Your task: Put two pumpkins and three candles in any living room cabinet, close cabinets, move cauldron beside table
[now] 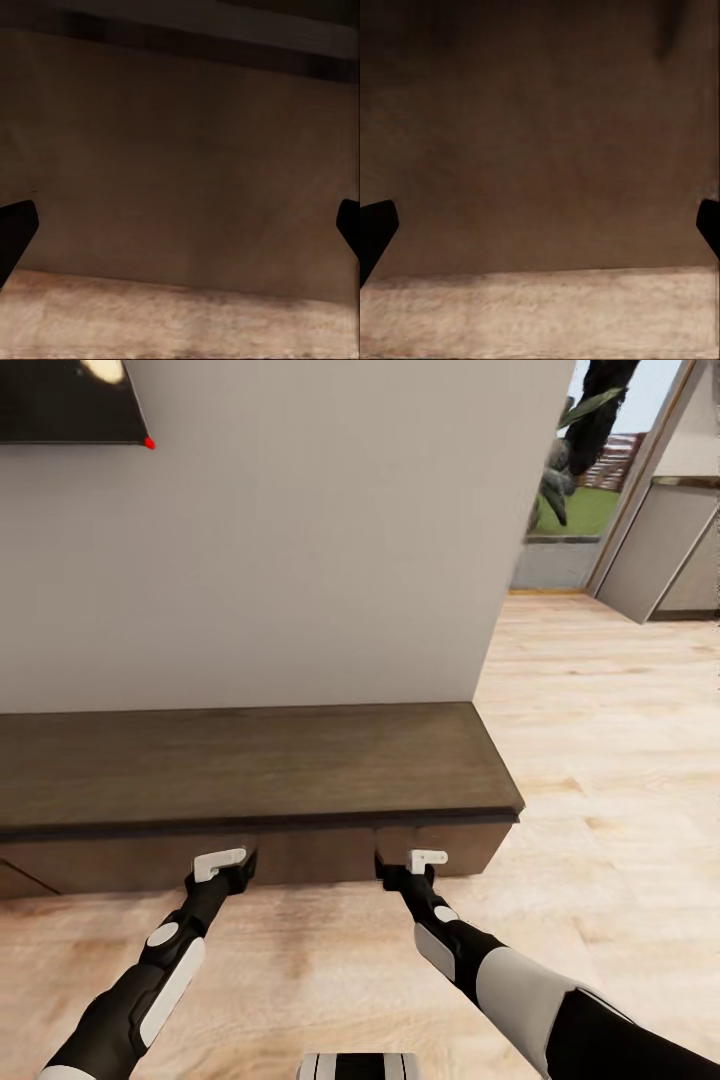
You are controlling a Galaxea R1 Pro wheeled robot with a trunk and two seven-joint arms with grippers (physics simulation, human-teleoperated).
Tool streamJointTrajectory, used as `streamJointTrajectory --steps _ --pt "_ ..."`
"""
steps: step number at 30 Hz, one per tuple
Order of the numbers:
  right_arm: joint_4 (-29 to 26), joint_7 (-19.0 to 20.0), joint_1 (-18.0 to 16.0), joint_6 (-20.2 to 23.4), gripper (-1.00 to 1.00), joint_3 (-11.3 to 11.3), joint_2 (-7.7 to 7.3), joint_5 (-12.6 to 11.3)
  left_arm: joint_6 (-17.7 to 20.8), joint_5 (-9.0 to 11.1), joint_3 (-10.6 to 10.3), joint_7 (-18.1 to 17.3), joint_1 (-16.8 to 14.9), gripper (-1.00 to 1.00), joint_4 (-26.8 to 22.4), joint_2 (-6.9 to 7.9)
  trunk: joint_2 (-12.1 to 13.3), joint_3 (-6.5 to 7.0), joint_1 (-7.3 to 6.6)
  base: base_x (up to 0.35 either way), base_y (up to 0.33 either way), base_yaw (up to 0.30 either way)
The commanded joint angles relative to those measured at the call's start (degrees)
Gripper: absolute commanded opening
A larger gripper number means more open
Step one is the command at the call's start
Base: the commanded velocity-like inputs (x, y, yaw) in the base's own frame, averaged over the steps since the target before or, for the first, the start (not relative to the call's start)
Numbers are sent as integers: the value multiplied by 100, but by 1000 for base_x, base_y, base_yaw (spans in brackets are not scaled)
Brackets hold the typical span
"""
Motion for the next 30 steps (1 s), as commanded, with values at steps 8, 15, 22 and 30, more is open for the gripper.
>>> streamJointTrajectory --steps 8,15,22,30 --pt "0 -28 -2 -18 100 50 4 -34 16 48 -25 49 -2 100 -3 8 -2 -4 -5 -340 0 0" --pt "0 -50 -4 -1 100 40 4 -38 20 47 -25 49 -2 100 6 8 -2 -4 -5 -344 0 0" --pt "-43 -46 -4 530 100 25 -15 -80 81 96 -42 27 22 100 14 37 -2 -4 -5 -344 0 0" --pt "-320 -59 -9 2527 100 -12 -355 -328 1578 374 29 41 333 100 -895 227 -2 -4 -5 -289 0 0"
